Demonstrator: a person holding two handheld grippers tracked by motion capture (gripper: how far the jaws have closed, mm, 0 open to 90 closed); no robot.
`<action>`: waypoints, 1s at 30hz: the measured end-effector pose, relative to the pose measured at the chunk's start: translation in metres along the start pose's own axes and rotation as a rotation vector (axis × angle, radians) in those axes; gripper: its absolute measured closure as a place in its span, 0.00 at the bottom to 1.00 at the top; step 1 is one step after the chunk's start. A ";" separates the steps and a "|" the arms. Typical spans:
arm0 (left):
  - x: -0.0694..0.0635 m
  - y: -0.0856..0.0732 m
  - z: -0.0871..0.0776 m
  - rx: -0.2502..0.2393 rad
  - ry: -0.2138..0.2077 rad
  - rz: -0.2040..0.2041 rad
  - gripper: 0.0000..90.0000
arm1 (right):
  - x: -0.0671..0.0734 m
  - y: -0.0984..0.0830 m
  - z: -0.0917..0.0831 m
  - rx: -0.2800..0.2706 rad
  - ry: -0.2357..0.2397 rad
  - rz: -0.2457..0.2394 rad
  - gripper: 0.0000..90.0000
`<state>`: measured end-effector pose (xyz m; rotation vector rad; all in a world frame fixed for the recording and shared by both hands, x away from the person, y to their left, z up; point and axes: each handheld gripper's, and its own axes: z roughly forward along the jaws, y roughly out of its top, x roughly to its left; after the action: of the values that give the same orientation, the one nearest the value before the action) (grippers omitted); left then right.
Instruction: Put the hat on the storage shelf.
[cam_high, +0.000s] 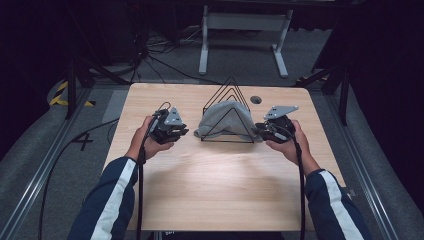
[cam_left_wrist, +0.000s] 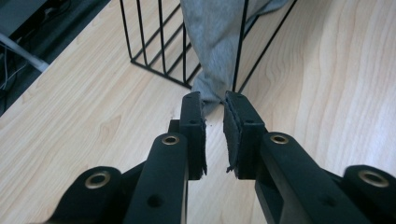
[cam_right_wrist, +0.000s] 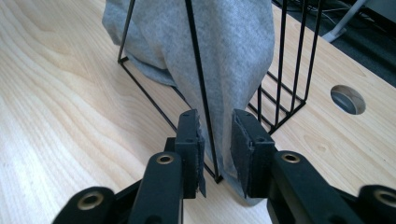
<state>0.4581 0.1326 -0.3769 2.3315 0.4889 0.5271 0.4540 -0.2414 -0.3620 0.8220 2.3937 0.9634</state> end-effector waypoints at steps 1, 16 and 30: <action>-0.001 -0.002 -0.003 0.001 0.001 -0.001 0.86 | 0.001 -0.001 -0.001 0.002 0.001 0.003 0.79; -0.018 -0.044 -0.022 0.065 0.082 -0.031 0.65 | 0.013 -0.025 -0.017 0.041 0.002 -0.024 0.65; -0.038 -0.090 -0.034 0.161 0.070 -0.042 0.45 | 0.035 -0.070 -0.023 0.124 -0.028 -0.108 0.57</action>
<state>0.3907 0.1953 -0.4251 2.4559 0.6332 0.5693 0.3902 -0.2700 -0.4029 0.7359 2.4662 0.7632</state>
